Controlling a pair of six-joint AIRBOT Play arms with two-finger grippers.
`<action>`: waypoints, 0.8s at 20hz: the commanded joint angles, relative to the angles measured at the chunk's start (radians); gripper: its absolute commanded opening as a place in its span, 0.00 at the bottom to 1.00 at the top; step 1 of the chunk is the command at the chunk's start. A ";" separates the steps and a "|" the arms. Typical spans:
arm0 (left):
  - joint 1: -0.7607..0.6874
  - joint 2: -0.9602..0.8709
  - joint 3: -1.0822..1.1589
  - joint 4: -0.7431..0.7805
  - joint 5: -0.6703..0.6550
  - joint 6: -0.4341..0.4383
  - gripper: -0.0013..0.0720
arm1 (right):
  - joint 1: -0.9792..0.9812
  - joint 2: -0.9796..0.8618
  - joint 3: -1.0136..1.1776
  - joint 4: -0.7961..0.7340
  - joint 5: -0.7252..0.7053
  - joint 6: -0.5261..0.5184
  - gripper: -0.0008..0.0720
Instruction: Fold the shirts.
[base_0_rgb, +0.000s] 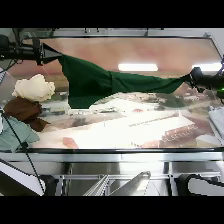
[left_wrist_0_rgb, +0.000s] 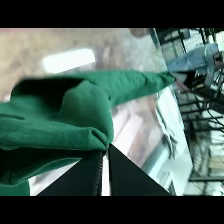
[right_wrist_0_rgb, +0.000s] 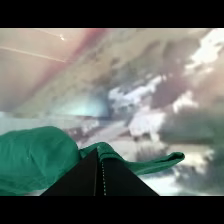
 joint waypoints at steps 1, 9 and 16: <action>0.003 -0.038 -0.089 0.071 0.078 -0.035 0.04 | -0.003 -0.039 0.000 -0.084 0.021 0.018 0.04; -0.014 0.055 -0.453 0.086 0.259 -0.010 0.04 | -0.003 -0.042 0.000 -0.365 0.075 0.142 0.04; 0.004 0.150 -0.625 0.085 0.232 0.009 0.04 | -0.003 -0.042 0.000 -0.366 0.108 0.142 0.15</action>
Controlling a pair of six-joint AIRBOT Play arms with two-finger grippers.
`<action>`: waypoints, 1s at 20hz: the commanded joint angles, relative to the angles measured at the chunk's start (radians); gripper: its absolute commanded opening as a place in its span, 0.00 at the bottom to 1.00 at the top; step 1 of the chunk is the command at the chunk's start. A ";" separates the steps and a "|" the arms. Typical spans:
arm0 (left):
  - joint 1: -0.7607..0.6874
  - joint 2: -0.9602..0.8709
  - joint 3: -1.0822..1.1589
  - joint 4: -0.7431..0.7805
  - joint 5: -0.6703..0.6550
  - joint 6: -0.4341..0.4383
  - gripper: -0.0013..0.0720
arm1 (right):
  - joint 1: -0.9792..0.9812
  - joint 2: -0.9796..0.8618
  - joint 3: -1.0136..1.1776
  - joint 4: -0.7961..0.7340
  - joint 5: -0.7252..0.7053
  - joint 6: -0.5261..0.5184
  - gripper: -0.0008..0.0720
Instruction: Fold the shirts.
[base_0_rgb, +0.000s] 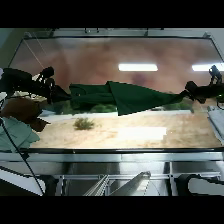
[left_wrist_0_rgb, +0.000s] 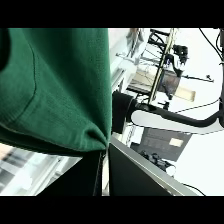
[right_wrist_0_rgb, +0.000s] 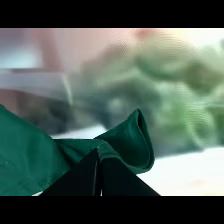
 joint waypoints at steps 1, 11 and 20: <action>0.005 0.033 -0.060 0.001 -0.006 0.010 0.04 | 0.000 -0.001 0.000 -0.014 0.025 0.007 0.41; 0.005 0.055 -0.058 0.064 0.016 0.001 0.99 | -0.146 0.002 -0.007 -0.051 0.263 0.029 0.58; -0.003 0.056 -0.058 0.361 -0.188 -0.054 0.99 | -0.045 -0.079 -0.038 -0.028 0.263 0.032 0.77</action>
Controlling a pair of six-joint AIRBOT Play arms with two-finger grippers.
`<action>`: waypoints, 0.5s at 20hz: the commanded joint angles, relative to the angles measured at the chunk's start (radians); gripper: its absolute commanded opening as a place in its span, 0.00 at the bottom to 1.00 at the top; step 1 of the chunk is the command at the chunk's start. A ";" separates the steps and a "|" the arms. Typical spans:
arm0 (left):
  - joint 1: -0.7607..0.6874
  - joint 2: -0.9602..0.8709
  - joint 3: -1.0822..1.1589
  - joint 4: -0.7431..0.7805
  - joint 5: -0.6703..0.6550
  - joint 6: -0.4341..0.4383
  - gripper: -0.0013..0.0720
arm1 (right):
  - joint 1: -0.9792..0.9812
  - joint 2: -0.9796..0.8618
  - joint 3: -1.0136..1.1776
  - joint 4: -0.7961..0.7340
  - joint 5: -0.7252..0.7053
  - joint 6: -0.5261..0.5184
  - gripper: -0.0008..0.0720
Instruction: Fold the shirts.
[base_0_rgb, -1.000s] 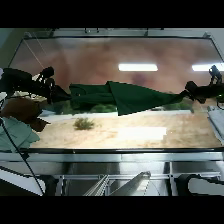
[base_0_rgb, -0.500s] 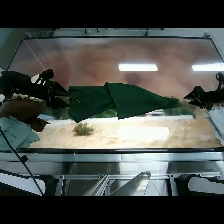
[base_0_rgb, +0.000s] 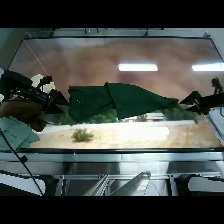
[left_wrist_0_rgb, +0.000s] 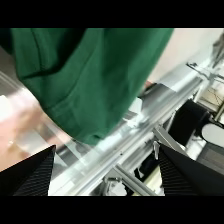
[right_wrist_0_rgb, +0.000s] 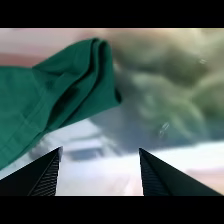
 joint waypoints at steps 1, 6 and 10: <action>-0.010 0.001 0.000 0.042 -0.064 -0.011 0.99 | 0.095 -0.037 -0.030 0.010 0.005 0.000 0.77; -0.084 0.000 -0.033 0.044 -0.170 -0.009 0.99 | 0.320 -0.085 -0.039 0.137 -0.092 0.002 0.77; -0.131 -0.005 -0.135 0.043 -0.251 0.031 0.98 | 0.483 -0.152 -0.039 0.251 -0.122 0.046 0.77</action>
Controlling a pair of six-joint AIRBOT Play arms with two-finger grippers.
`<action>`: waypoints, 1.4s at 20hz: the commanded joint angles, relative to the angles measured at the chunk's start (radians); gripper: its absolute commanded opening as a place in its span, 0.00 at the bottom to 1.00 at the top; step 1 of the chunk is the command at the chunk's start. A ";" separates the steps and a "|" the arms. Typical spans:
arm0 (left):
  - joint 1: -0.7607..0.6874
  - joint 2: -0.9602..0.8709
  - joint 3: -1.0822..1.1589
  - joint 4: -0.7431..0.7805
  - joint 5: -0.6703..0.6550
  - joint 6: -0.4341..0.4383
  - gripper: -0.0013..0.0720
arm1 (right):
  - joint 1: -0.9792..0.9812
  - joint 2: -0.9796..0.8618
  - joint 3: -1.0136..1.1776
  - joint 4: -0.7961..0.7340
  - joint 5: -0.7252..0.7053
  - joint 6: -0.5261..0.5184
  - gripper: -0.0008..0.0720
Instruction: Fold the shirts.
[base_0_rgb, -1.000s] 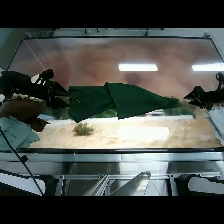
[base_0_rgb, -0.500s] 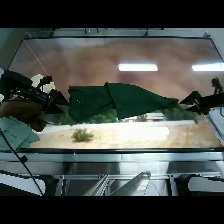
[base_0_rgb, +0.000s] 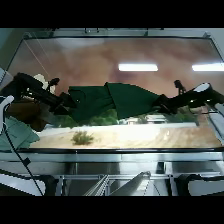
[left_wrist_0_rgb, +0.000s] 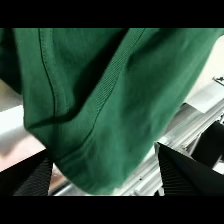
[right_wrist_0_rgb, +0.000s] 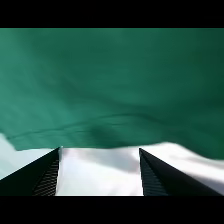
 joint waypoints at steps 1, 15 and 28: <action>-0.029 -0.005 -0.068 0.000 -0.076 0.030 0.96 | 0.147 -0.062 -0.002 0.125 -0.042 0.023 0.72; -0.023 0.009 -0.099 -0.007 -0.101 0.084 0.04 | 0.246 0.037 0.000 0.375 -0.058 -0.133 0.04; 0.285 0.312 -0.026 -0.006 -0.098 0.114 0.04 | -0.435 0.060 0.268 0.382 -0.058 -0.182 0.92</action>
